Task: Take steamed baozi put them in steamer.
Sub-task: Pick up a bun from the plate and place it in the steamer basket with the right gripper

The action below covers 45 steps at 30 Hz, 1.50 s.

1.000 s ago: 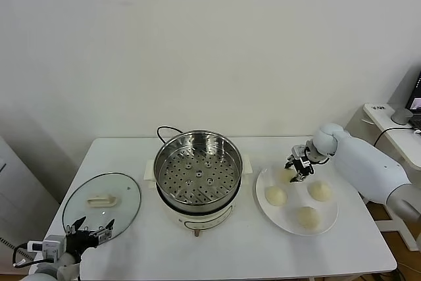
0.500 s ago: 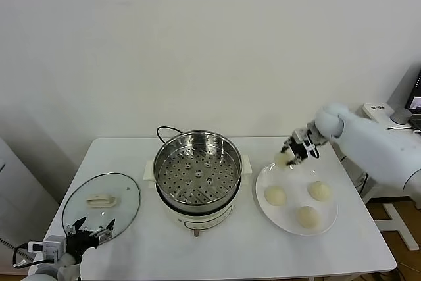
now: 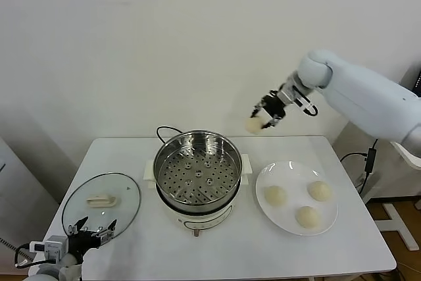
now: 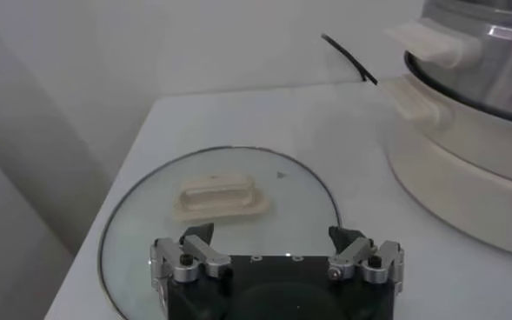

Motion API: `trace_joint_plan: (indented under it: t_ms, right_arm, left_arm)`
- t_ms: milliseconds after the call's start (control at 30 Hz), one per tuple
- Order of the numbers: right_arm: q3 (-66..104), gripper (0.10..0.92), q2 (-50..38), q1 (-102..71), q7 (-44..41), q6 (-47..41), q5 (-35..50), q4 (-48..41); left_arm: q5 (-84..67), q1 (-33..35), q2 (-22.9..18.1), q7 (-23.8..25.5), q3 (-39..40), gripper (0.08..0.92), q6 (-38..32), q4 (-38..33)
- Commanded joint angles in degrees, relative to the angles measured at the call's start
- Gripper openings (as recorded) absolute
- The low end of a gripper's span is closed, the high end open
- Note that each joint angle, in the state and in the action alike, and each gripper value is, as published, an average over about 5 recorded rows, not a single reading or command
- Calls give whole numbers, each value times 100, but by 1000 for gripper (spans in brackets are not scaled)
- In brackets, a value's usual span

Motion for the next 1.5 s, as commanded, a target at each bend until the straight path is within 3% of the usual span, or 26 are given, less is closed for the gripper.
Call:
trace_joint_plan:
  t_ms: [33,767,1300,1500]
  right_arm:
    - [-8,484,1132,188,-45,1516,-366,-144]
    - [936,484,1833,-1463,-200,1553,-3372,-15]
    - [1207,484,1920,-1866,99,1553,-3655,-206]
    - [1160,601,1877,-1810,167,1553,-3552,-152]
  left_arm:
    - [14,11,0,-2,10,823,2,-13]
    - [55,15,-28,-11,-8,823,-12,-3]
    - [54,-48,-53,-18,39,823,13,-1]
    - [53,-7,-55,-18,20,823,3,-8]
